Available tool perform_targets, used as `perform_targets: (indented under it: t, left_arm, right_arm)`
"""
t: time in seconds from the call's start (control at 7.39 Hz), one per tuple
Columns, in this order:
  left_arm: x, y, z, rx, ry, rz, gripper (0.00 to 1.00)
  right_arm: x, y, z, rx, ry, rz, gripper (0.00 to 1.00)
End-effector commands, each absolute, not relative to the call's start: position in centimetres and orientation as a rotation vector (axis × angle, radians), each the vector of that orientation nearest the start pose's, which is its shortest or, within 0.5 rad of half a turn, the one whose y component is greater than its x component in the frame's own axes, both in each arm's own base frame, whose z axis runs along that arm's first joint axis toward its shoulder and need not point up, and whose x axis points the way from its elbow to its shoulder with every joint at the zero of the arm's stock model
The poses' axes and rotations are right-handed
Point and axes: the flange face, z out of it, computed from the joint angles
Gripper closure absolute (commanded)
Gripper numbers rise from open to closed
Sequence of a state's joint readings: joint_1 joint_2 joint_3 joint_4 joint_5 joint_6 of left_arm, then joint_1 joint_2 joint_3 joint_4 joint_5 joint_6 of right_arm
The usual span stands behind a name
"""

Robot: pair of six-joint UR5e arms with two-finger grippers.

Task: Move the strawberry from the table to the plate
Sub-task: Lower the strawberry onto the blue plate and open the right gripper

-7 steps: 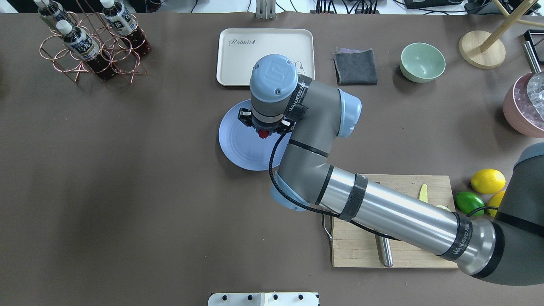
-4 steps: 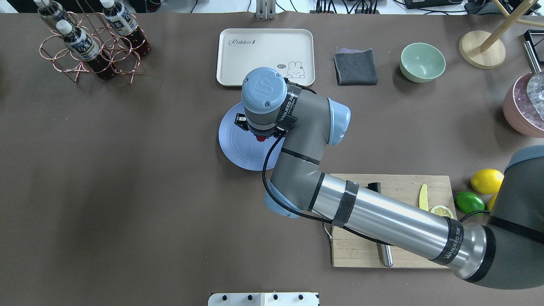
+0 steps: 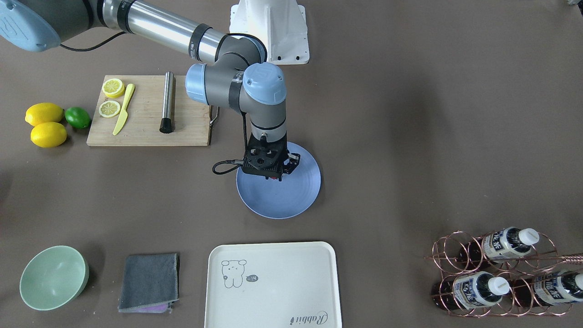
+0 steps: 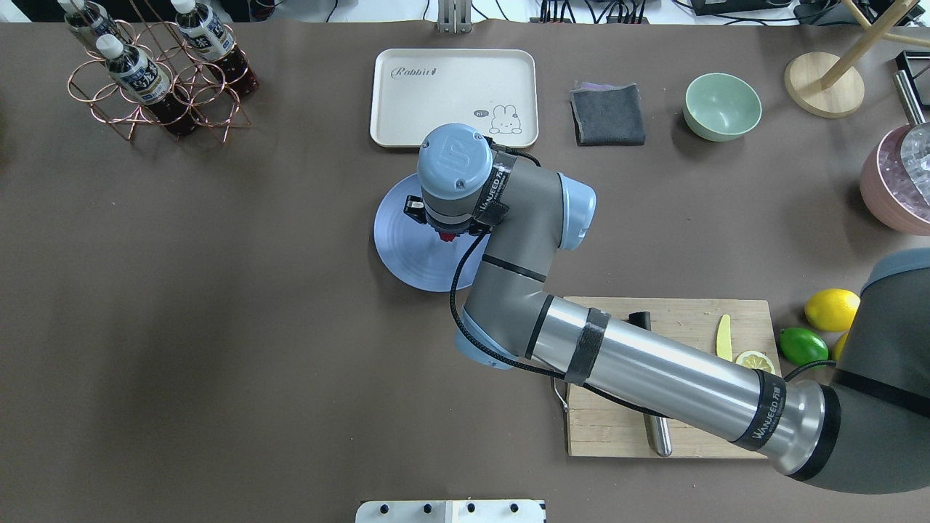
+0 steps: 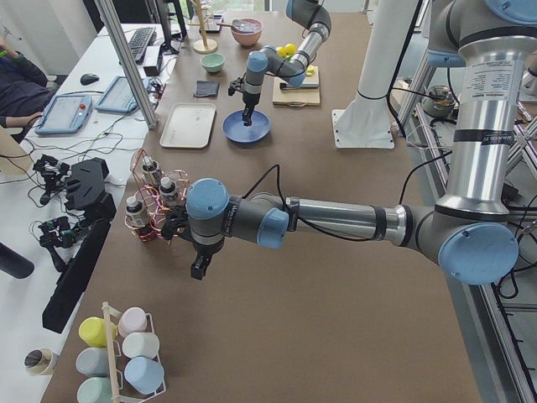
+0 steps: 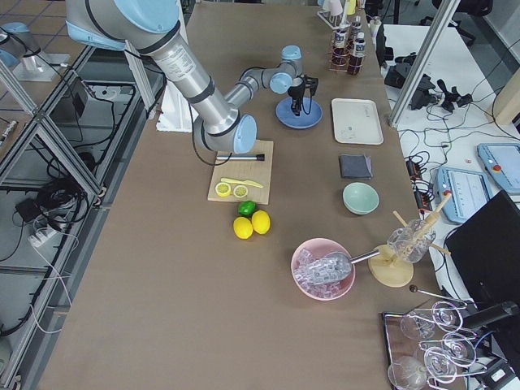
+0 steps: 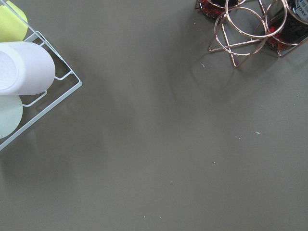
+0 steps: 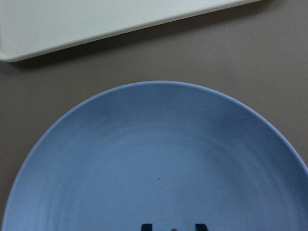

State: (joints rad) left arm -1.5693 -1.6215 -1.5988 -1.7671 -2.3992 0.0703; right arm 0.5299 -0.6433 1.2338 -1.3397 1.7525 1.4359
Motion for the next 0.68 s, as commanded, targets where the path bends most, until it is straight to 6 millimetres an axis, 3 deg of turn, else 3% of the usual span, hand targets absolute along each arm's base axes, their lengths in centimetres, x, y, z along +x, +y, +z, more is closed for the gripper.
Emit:
perform_targets:
  t: [0.0,0.27,0.41,0.54]
  left_arm:
    - [-5.91,-52.68,59.41,0.287,0.815,0.180,0.02]
    - [-5.91,-52.69,59.37,0.289,0.814,0.181,0.02]
    - [-5.91,-52.69,59.37,0.289,0.814,0.181,0.02]
    - [-5.91,-52.70,59.36,0.291,0.814,0.182,0.02]
  right_arm:
    - [-64.06,-50.83,19.87,0.106,-0.832,0.295,1.00]
    - [-64.23,-50.66,19.84,0.109,-0.838,0.291,1.00]
    - [-64.38,-50.48,19.84,0.107,-0.838,0.294,0.49]
    - [-64.45,-50.39,19.97,0.110,-0.835,0.286,0.29]
